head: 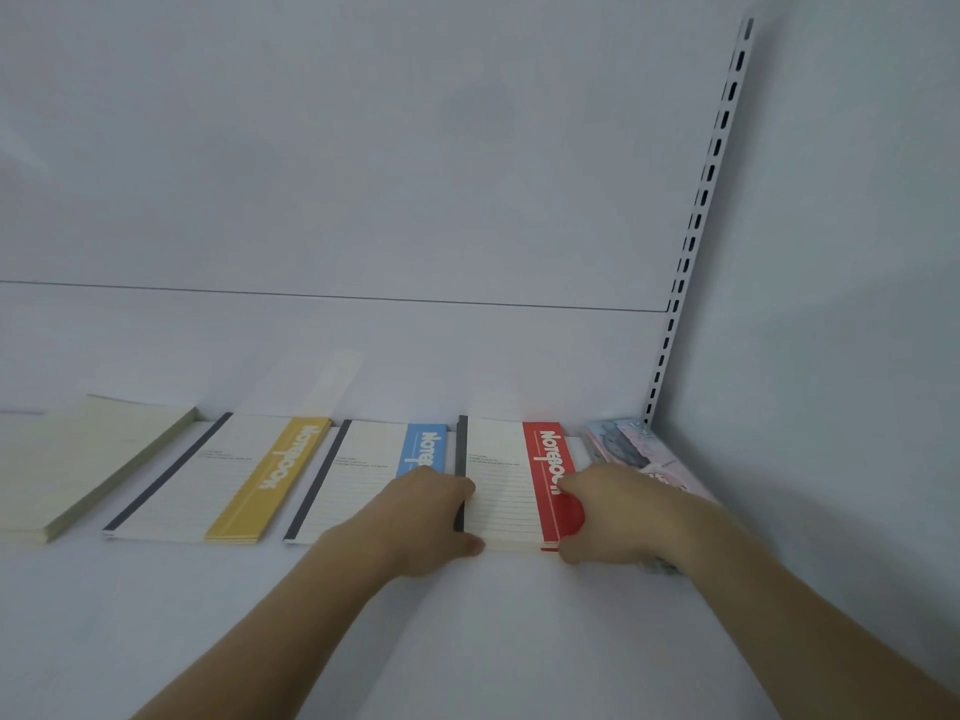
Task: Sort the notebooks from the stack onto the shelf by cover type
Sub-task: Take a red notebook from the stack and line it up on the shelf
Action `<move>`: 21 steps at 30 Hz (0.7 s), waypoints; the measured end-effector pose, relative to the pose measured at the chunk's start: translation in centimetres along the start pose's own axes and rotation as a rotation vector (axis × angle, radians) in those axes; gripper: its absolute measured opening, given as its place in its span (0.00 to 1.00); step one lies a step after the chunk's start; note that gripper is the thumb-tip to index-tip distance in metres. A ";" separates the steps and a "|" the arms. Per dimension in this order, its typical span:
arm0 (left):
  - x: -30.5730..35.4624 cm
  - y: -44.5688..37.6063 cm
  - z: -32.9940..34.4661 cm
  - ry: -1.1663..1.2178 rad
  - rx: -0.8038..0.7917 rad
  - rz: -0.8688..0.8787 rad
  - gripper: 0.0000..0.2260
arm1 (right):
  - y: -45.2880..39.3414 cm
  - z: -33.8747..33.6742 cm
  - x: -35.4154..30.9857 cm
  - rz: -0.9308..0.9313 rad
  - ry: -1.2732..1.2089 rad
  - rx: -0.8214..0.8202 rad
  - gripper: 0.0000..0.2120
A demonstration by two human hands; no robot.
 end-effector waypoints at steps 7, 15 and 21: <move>0.2 0.9 0.0 -0.020 0.051 -0.062 0.14 | 0.6 0.4 0.3 0.026 -0.057 0.035 0.08; 0.1 5.0 -2.2 -0.064 0.304 -0.057 0.25 | 3.4 -2.7 -3.3 -0.007 0.094 0.396 0.22; -4.4 11.0 -4.9 -0.092 0.482 -0.081 0.25 | 5.2 -2.8 -11.1 -0.049 0.092 0.478 0.29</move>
Point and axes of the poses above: each hand's wrist, its own y-axis away from the middle knuckle, its own z-axis out of the palm, x = y × z, the point moved 7 cm from there along -y, towards the middle knuckle, and after that the axes turned 4 degrees about z, right-handed, at the moved point
